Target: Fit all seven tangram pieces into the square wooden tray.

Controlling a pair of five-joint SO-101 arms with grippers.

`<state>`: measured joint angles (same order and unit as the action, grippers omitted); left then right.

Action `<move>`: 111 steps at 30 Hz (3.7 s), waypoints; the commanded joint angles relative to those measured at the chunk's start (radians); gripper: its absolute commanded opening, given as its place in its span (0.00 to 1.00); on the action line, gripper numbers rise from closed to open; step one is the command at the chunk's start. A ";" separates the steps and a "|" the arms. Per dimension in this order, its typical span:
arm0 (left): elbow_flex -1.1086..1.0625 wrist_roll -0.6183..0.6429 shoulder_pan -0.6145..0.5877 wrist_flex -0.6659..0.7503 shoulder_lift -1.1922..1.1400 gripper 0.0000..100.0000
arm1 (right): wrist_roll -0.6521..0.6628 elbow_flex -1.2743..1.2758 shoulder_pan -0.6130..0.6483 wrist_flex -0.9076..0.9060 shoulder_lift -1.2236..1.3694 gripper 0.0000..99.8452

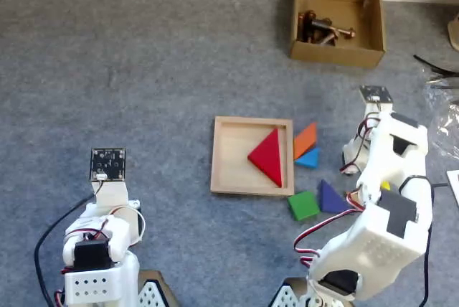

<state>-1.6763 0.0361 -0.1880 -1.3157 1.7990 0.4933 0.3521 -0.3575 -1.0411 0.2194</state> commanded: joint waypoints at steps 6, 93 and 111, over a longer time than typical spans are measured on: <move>-0.021 0.002 -0.008 -0.008 -0.007 0.00 | -0.051 -0.130 0.019 -0.073 0.002 0.31; -0.021 0.002 -0.008 -0.008 -0.007 0.00 | -0.048 -0.104 0.013 0.062 0.010 0.30; -0.021 0.002 -0.008 -0.008 -0.007 0.00 | 0.028 -0.019 0.022 0.162 0.008 0.30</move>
<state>-1.6763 0.0361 -0.1880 -1.3157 1.7990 0.5086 0.3337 -0.3406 -0.9014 0.2394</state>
